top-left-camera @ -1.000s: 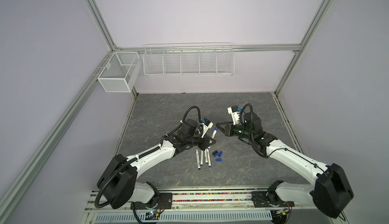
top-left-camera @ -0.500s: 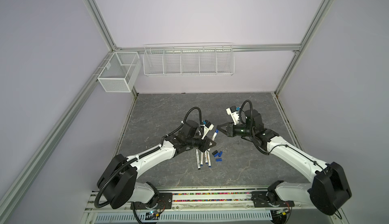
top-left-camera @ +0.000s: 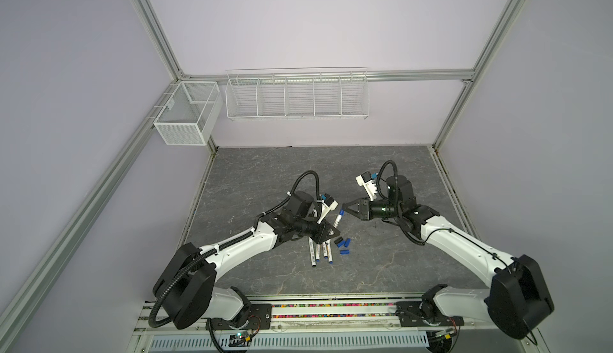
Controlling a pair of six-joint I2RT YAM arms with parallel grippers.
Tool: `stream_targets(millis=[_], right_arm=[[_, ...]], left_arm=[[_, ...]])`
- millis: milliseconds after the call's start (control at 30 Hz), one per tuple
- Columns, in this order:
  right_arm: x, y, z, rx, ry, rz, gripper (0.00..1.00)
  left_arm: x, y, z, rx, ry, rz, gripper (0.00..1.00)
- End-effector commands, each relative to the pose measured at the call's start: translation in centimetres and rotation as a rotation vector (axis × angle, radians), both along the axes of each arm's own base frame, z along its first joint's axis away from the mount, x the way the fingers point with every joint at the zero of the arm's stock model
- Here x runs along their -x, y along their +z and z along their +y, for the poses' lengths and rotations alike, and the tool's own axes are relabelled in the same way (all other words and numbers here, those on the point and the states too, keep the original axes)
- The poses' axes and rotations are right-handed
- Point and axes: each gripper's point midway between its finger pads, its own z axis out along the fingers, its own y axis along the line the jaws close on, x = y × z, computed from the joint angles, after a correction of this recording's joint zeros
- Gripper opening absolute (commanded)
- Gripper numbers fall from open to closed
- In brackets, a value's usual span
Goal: Insert the pens into the pen caps
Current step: 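Lower the blue cap with the right gripper onto the white marker's tip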
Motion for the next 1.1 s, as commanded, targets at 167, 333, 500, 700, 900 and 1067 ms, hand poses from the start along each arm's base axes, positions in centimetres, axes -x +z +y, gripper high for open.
stream_targets(millis=[167,333,500,700,900,1067], right_arm=[[10.8,-1.8,1.4,-0.057,0.379,0.334,0.07],[12.3,-2.0,1.6,-0.031,0.425,0.335,0.07],[13.1,-2.6,1.2,0.009,0.428,0.34,0.07],[13.5,-3.4,0.5,0.077,0.415,0.322,0.07],[13.0,-2.3,0.6,0.09,0.427,0.26,0.07],[11.9,-0.5,0.6,0.07,0.43,0.223,0.07]], left_arm=[[-6.2,6.7,-1.4,0.147,0.143,-0.249,0.0],[-7.0,7.4,-1.4,0.172,0.159,-0.262,0.0],[-8.4,8.1,-1.0,0.173,0.21,-0.292,0.0],[-9.6,9.1,-0.4,0.152,0.265,-0.354,0.0],[-9.3,8.9,-0.2,0.091,0.216,-0.401,0.0],[-8.0,7.8,0.1,0.011,0.127,-0.452,0.0]])
